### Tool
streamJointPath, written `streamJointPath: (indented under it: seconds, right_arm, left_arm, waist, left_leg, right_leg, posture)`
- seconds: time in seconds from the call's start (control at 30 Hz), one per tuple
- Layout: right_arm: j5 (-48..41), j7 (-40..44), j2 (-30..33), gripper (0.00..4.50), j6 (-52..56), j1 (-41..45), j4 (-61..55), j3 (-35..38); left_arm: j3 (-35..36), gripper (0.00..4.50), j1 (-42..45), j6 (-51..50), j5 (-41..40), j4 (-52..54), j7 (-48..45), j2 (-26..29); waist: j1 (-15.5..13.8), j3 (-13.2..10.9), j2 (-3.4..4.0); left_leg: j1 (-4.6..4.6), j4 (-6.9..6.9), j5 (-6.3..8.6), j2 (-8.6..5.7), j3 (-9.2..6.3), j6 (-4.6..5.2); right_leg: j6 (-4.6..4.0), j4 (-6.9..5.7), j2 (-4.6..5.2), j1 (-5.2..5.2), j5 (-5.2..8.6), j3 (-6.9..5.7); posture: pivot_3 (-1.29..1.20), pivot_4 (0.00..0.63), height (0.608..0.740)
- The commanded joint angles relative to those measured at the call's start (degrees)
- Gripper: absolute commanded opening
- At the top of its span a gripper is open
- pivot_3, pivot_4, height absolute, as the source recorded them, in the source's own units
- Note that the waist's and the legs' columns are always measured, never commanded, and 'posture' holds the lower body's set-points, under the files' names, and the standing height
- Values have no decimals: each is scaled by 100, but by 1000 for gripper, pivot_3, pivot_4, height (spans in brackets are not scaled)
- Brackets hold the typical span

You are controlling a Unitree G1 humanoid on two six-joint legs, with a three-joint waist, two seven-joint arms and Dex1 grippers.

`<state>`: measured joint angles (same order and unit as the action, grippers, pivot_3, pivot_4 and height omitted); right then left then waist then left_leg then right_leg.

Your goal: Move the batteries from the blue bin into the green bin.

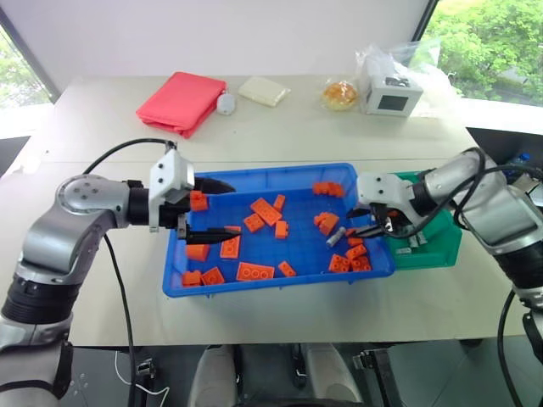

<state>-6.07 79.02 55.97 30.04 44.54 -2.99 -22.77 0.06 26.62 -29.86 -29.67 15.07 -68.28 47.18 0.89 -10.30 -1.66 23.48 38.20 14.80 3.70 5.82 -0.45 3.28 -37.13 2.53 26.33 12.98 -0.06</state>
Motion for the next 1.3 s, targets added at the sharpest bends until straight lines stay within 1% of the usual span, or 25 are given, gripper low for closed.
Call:
streamJointPath:
  seconds: [0.03, 0.37, 0.77, 1.03, 1.13, 1.2, 1.23, 1.3]
  right_arm:
    - [126, 135, -125, 2141, -146, 178, 89, 5]
    - [550, 385, -345, 2141, -605, 73, 481, -265]
    - [1082, 388, -969, 2141, -1005, 198, 1195, -550]
    - [1360, 518, -1120, 2141, -1344, 77, 1398, -665]
    - [1309, 497, -1235, 1247, -1250, 93, 1368, -567]
    - [1197, 456, -1314, 231, -990, 172, 1259, -425]
    - [1149, 421, -1340, 12, -867, 212, 1188, -348]
    - [944, 305, -1366, 19, -437, 322, 936, -36]
  left_arm:
    - [256, 4500, -61, -20, -119, 263, 98, 99]
    - [250, 4500, 45, -21, -116, 215, 143, 104]
    - [183, 4500, 197, -16, -81, 126, 120, 86]
    - [194, 4500, 220, -23, -80, 123, 114, 94]
    - [195, 4500, 212, -22, -80, 129, 118, 90]
    - [194, 4500, 206, -18, -81, 125, 113, 90]
    - [197, 4500, 200, -13, -82, 123, 108, 92]
    - [189, 4500, 199, -1, -73, 101, 104, 84]
  waist:
    - [-5, 0, 0]
    - [-18, 0, 0]
    - [-15, 2, -3]
    - [-19, 9, -14]
    - [-25, 9, -14]
    - [-23, 9, -14]
    - [-23, 9, -14]
    - [-20, 8, -13]
  left_leg:
    - [0, 0, 0, 0, 0, 0]
    - [0, 1, 0, -2, 2, 0]
    - [-5, 2, -1, -1, 2, -1]
    - [-9, 4, -1, -1, 1, -1]
    - [-9, 5, -1, -2, 1, -2]
    - [-9, 5, -1, -2, 1, -2]
    - [-9, 5, -1, -2, 1, -2]
    - [-8, 5, -1, -2, 1, -2]
  right_leg:
    - [0, 0, 0, 0, 0, 0]
    - [0, 1, 3, -2, 0, -1]
    - [1, 0, 2, -10, -1, -1]
    - [0, 1, 2, -18, 0, -2]
    - [-1, 0, 3, -19, 0, -2]
    - [0, 0, 3, -19, -1, -2]
    - [0, 0, 3, -19, -1, -2]
    - [0, -1, 3, -17, -1, -2]
  posture:
    - [0, 150, 736]
    - [0, 150, 736]
    - [0, 150, 736]
    - [0, 150, 736]
    - [0, 150, 736]
    - [0, 150, 736]
    - [0, 150, 736]
    - [0, 150, 736]
